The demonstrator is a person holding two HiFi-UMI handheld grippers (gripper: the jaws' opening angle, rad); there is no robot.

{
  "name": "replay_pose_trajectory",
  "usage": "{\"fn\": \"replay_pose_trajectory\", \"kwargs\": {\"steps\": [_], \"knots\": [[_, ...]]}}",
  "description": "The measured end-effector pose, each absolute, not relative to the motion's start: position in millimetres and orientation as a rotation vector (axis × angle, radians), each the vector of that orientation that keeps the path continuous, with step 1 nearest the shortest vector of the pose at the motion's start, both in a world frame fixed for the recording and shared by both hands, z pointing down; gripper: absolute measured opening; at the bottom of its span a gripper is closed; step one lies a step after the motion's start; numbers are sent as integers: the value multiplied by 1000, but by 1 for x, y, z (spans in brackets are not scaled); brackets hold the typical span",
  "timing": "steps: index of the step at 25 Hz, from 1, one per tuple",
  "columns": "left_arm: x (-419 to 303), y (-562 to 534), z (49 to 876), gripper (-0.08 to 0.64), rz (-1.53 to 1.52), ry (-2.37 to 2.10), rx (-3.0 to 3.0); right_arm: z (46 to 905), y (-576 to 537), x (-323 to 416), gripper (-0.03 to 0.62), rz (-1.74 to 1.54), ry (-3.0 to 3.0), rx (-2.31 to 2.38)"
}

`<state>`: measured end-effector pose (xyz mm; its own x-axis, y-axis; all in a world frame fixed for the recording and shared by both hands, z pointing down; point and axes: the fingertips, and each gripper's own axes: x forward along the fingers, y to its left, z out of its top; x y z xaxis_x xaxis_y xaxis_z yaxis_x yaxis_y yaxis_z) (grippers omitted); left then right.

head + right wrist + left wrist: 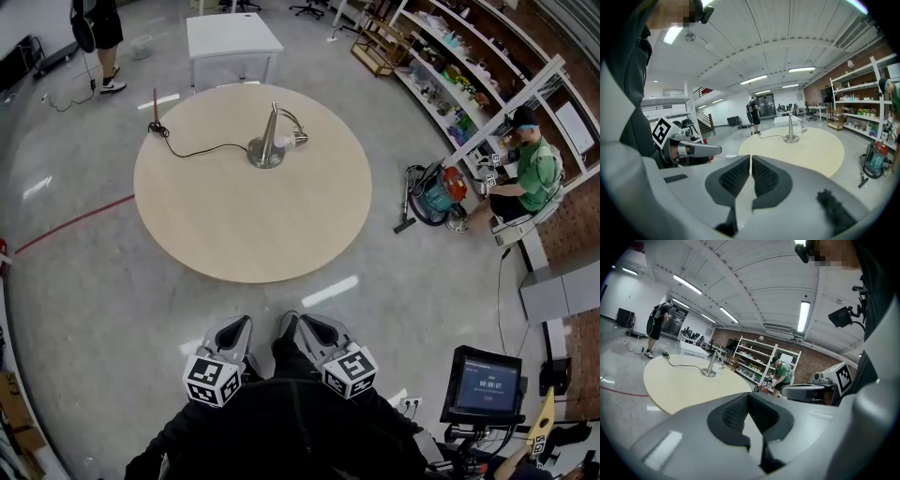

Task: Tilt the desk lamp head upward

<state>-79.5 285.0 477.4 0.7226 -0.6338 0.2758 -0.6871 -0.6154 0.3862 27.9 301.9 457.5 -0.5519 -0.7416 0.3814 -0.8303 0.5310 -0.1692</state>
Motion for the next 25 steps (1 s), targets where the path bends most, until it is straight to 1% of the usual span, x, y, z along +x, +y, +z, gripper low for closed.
{"fn": "replay_pose_trajectory", "kwargs": {"steps": [3, 8, 16, 25], "knots": [[-78, 266, 480, 6, 161, -1055, 2460, 463, 277, 32, 2, 478, -2541, 1299], [-75, 202, 471, 6, 176, -1112, 2467, 457, 210, 34, 2, 465, -2596, 1253], [-24, 137, 460, 7, 206, -1142, 2500, 451, 137, 91, 2, 461, -2617, 1278], [9, 87, 453, 8, 262, -1235, 2472, 457, 80, 126, 2, 532, -2662, 1205]]}}
